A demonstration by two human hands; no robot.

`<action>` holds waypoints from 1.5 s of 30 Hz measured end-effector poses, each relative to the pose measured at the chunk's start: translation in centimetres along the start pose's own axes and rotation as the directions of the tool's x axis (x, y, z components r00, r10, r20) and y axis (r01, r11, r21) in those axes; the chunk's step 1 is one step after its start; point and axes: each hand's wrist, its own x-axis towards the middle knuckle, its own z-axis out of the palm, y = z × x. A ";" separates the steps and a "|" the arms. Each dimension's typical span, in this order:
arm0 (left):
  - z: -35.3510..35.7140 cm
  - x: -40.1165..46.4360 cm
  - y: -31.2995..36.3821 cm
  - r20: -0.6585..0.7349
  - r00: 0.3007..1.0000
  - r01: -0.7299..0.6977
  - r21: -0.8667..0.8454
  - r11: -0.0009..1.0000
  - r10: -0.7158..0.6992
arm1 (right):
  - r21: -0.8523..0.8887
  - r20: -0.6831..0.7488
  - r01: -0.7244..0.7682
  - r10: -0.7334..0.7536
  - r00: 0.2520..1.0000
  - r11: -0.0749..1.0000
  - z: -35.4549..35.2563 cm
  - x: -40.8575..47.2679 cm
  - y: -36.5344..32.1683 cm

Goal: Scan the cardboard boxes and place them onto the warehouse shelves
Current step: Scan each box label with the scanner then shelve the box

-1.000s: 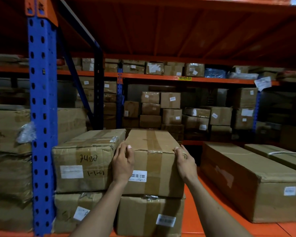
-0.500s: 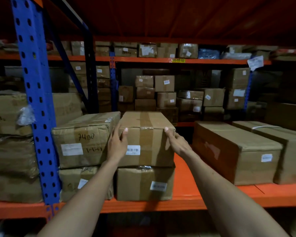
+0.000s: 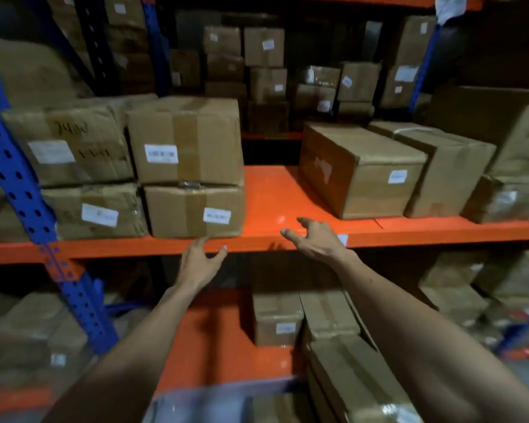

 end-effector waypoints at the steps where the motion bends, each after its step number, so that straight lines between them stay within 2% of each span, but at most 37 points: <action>1: 1.8 -2.0 -0.3 0.064 0.997 0.032 0.016 0.999 -0.033 | 0.002 0.031 -0.013 0.013 0.999 1.000 0.4 -1.3 2.1; 4: 7.1 -7.6 -1.8 0.211 0.969 0.121 0.063 0.991 -0.131 | 0.002 0.113 -0.105 0.105 0.988 0.994 2.2 -5.1 8.0; 9: 13.2 -17.0 -4.2 0.348 0.888 0.264 0.149 0.953 -0.300 | -0.021 0.251 -0.205 0.204 0.946 0.978 6.5 -11.4 15.6; 13: 16.8 -22.9 -6.1 0.417 0.843 0.273 0.212 0.938 -0.339 | -0.023 0.361 -0.255 0.246 0.899 0.967 10.6 -15.8 20.5; 15: 18.5 -25.0 -7.3 0.489 0.792 0.275 0.248 0.929 -0.365 | -0.036 0.403 -0.282 0.272 0.874 0.959 13.3 -17.7 22.5; 17: 20.4 -26.5 -9.0 0.567 0.735 0.248 0.287 0.925 -0.373 | -0.063 0.441 -0.299 0.296 0.847 0.952 16.6 -19.5 24.4; 21: 25.5 -29.7 -14.6 0.677 0.639 0.200 0.311 0.929 -0.365 | -0.125 0.549 -0.383 0.385 0.742 0.915 24.8 -23.2 29.1; 23: 28.3 -31.2 -17.9 0.743 0.571 0.168 0.310 0.936 -0.349 | -0.162 0.568 -0.414 0.428 0.703 0.896 29.3 -25.0 31.7; 26: 32.5 -33.7 -23.3 0.802 0.515 0.063 0.317 0.946 -0.302 | -0.199 0.561 -0.466 0.490 0.668 0.862 35.5 -27.2 35.6; 30: 37.5 -37.8 -31.3 0.907 0.393 -0.152 0.229 0.961 -0.154 | -0.194 0.509 -0.553 0.565 0.649 0.810 41.8 -29.0 39.4; 32: 39.4 -39.5 -34.6 0.927 0.372 -0.217 0.142 0.966 -0.053 | -0.187 0.473 -0.579 0.590 0.655 0.793 44.6 -29.2 41.1; 35: 42.0 -41.0 -37.8 0.902 0.424 -0.398 0.102 0.912 0.085 | -0.171 0.405 -0.613 0.622 0.670 0.771 48.2 -28.9 42.8; 37: 43.6 -41.3 -39.7 0.895 0.444 -0.408 0.171 0.897 0.031 | -0.166 0.362 -0.636 0.646 0.672 0.754 50.1 -28.4 43.3; 39: 44.7 -41.8 -41.7 0.898 0.437 -0.373 0.229 0.899 -0.048 | -0.138 0.345 -0.651 0.652 0.675 0.747 51.7 -28.0 43.5; 42: 45.4 -42.9 -43.2 0.840 0.538 -0.241 0.225 0.944 -0.063 | -0.108 0.346 -0.671 0.660 0.667 0.734 53.4 -27.6 43.8; 45: 45.4 -44.1 -44.8 0.812 0.584 -0.182 0.134 0.974 -0.003 | 0.037 0.328 -0.734 0.686 0.650 0.678 53.4 -28.0 44.6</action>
